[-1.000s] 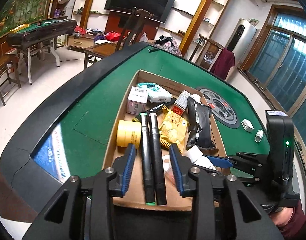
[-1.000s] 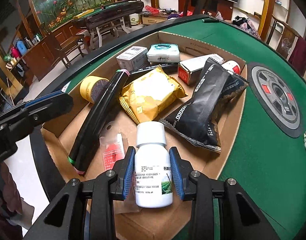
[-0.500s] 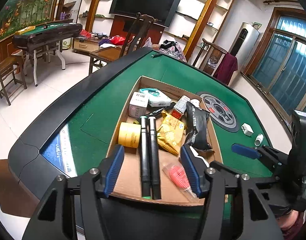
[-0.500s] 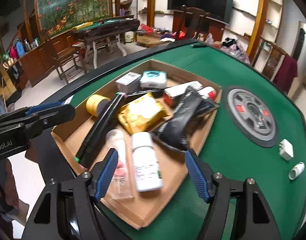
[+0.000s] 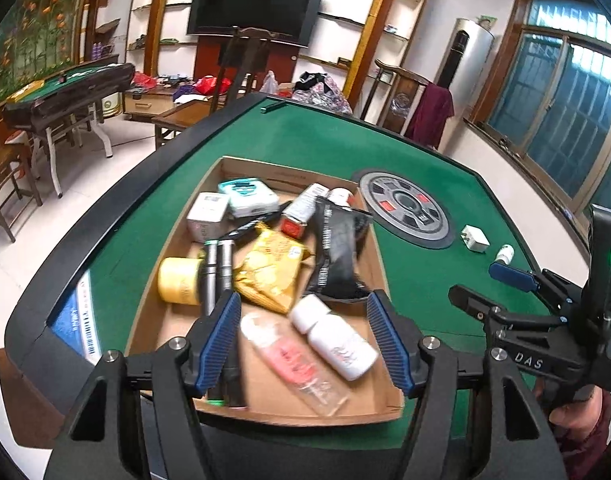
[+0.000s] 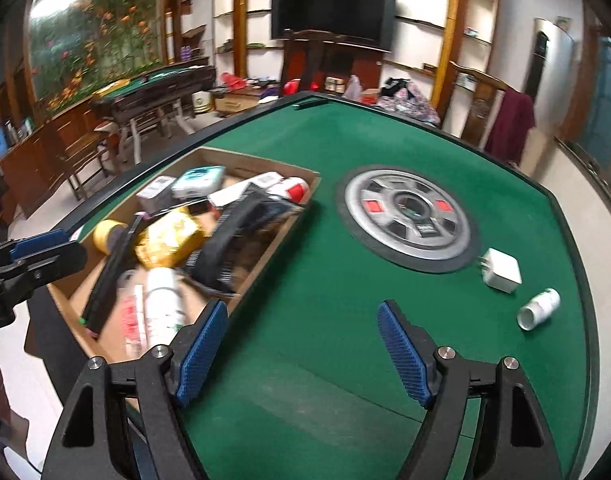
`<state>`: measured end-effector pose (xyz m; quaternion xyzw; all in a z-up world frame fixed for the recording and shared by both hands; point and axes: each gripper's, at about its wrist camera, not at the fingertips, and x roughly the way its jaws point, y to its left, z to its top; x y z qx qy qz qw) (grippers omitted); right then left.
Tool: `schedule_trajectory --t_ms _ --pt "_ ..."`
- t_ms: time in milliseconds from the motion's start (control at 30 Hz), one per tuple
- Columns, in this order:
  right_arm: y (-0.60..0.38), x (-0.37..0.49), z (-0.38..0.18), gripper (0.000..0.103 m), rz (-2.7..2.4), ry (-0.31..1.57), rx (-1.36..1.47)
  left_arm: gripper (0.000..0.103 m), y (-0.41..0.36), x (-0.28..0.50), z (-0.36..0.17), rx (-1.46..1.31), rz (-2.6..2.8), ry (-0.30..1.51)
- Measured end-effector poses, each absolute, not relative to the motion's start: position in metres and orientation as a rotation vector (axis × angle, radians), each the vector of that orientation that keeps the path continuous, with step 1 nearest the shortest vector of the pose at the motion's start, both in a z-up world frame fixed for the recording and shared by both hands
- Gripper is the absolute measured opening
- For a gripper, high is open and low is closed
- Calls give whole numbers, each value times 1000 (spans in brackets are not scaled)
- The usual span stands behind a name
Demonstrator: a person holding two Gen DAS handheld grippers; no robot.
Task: Organize objects
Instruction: 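Open the right gripper and withdraw from the tray, then move both grippers toward the white plug and white tube bottle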
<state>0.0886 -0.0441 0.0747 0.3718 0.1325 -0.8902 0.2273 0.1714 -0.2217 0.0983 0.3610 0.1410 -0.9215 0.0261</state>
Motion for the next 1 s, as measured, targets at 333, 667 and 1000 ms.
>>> schedule_trajectory --t_ms 333,667,1000 --pt "6 72 79 83 -2540 306 1012 66 -172 148 102 1178 -2889 331" --pt "46 59 83 83 -2597 243 1008 67 -131 131 103 1232 -2917 246" --pt "79 51 84 83 -2631 180 1016 70 -99 120 103 1271 -2935 177"
